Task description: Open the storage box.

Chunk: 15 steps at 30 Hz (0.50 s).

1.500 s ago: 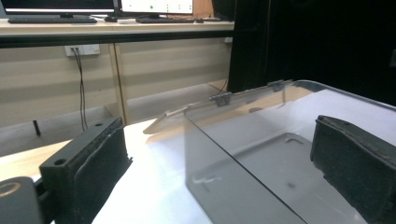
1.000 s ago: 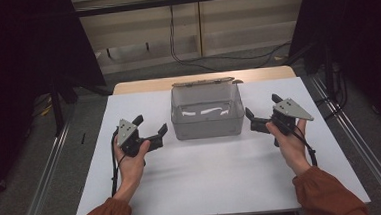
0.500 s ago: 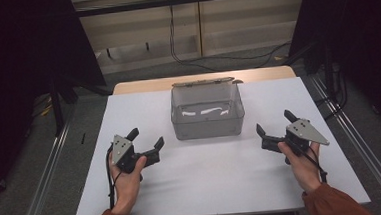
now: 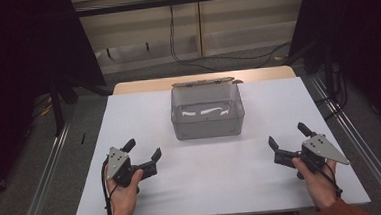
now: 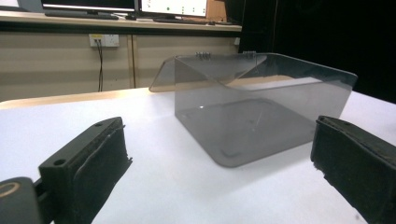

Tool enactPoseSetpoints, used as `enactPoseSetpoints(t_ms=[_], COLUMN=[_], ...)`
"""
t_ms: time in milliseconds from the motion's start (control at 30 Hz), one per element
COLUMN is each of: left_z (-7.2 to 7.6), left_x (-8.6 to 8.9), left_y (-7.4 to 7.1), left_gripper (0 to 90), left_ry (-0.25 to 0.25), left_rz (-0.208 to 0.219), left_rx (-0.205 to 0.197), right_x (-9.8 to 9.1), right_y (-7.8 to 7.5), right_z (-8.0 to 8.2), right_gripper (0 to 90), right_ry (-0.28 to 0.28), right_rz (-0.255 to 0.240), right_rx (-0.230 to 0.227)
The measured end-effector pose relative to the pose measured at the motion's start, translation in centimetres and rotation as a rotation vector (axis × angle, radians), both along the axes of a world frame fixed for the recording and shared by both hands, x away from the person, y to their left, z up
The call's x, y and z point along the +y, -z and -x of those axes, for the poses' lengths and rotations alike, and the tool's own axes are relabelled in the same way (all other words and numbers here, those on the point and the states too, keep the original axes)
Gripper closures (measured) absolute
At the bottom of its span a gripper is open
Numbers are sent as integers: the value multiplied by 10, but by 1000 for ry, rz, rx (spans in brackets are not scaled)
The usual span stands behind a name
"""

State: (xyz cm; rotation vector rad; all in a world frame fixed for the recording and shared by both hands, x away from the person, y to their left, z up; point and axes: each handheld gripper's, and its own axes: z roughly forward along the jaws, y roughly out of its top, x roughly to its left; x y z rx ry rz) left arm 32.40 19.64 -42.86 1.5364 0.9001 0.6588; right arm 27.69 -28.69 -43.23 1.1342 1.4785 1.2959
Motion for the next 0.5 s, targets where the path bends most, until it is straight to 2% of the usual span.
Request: enactPoseSetpoints(t_ms=[133, 233, 300, 367, 500], left_z=[9, 10, 9, 7, 4], left_x=[5, 8, 9, 8, 6], left_y=[1, 5, 7, 8, 9], left_gripper=[35, 35, 35, 35, 35], left_ry=[-34, -50, -66, -66, -42], left_rz=[8, 21, 5, 6, -6], left_rx=[0, 23, 33, 51, 61], right_x=[-5, -7, -7, -6, -4], right_y=[4, 10, 11, 11, 11], right_z=[11, 17, 18, 17, 13], right_gripper=[0, 0, 0, 0, 0], right_ry=[11, 10, 12, 14, 13], right_rz=[9, 11, 2, -2, -12], right_rx=[3, 22, 32, 22, 20])
